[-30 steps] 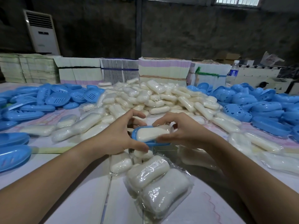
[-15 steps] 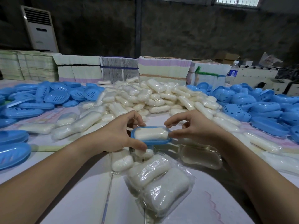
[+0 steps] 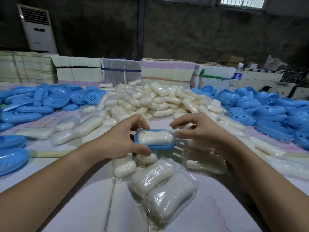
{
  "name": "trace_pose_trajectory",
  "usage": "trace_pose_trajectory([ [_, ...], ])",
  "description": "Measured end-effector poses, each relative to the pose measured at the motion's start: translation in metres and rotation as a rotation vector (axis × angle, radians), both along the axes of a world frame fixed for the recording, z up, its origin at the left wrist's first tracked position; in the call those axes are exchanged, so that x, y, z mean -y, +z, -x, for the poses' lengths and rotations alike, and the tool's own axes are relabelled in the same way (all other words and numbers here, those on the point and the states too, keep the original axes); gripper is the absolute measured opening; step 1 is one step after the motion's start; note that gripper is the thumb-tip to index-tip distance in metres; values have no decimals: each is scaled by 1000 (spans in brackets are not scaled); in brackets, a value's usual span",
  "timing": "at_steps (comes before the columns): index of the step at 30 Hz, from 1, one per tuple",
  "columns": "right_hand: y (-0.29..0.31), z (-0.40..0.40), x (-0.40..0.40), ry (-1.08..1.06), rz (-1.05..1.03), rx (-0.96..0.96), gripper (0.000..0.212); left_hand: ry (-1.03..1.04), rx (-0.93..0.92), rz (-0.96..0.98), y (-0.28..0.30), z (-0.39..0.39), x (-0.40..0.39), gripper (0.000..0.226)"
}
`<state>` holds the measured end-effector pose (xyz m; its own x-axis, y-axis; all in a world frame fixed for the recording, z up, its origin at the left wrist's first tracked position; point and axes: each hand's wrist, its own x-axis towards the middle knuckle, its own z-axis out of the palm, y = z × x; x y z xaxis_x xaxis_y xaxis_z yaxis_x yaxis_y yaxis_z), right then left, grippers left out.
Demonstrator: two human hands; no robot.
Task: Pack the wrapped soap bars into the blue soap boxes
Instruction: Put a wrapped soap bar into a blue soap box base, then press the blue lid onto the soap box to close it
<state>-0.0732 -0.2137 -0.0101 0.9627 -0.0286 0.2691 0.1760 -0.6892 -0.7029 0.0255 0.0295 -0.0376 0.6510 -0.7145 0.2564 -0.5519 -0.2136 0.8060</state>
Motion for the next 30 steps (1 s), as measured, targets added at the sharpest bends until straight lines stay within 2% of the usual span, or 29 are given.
trace_pose_trajectory([
  [3, -1, -3, 18, -162, -78, 159, 19, -2, 17, -1, -3, -4, 1, 60],
  [7, -2, -14, 69, -562, -134, 264, 23, -4, 3, -32, -4, -8, 0, 71],
  [10, -3, -20, 115, -829, 13, 189, 40, 13, 2, -78, -4, -9, 1, 84],
  [13, -10, -16, 159, -993, 311, -54, 53, 16, 11, -94, -4, -9, 2, 82],
  [15, -15, -13, 181, -1015, 463, -236, 50, 12, 23, -91, -4, -10, 2, 82],
  [17, -16, -15, 194, -983, 528, -330, 44, 0, 59, -97, -4, -12, 2, 85],
  [20, -14, -24, 202, -984, 564, -322, 41, 0, 108, -106, -7, -18, 2, 86],
  [24, -18, -33, 209, -1101, 558, -310, 38, 5, 137, -64, -13, -26, 3, 98],
  [30, -14, -44, 223, -1150, 639, -311, 46, -5, 118, -37, -14, -29, 4, 99],
])
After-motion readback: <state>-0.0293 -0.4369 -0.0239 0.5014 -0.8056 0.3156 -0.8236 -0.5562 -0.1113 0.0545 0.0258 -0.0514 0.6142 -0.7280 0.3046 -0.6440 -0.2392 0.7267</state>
